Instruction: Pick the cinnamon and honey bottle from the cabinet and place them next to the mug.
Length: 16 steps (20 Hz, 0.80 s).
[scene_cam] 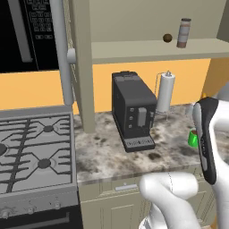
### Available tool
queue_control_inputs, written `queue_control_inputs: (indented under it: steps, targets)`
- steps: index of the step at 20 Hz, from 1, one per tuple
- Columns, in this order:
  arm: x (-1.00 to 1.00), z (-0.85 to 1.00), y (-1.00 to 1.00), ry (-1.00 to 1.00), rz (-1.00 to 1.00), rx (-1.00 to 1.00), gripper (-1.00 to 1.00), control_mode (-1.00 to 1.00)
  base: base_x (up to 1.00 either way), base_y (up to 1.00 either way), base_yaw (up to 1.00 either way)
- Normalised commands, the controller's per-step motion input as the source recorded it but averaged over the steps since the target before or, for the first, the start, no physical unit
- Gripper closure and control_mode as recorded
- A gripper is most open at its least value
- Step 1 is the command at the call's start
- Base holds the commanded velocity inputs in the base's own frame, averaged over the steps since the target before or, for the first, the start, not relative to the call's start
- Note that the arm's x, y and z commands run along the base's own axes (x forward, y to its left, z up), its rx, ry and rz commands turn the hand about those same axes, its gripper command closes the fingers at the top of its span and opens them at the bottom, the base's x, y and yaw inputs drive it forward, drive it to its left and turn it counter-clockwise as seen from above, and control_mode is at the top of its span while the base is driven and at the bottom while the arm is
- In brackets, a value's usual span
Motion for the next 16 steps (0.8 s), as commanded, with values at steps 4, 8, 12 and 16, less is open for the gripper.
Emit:
queue_control_inputs:
  steps: [4, 8, 12, 16]
  targets:
    - [0.37, -0.66, 0.00, 0.11, 0.04, 0.00, 1.00, -1.00, 0.00, 0.00, 0.00]
    - [0.32, -0.58, 0.00, 0.05, 0.06, 0.00, 1.00, -1.00, 0.00, 0.00, 0.00]
    - [0.32, -0.61, 0.00, 0.02, 0.09, 0.00, 1.00, -1.00, 0.00, 0.00, 0.00]
    - [0.36, -0.39, 0.00, 0.00, 0.08, 0.00, 1.00, -1.00, 0.00, 0.00, 0.00]
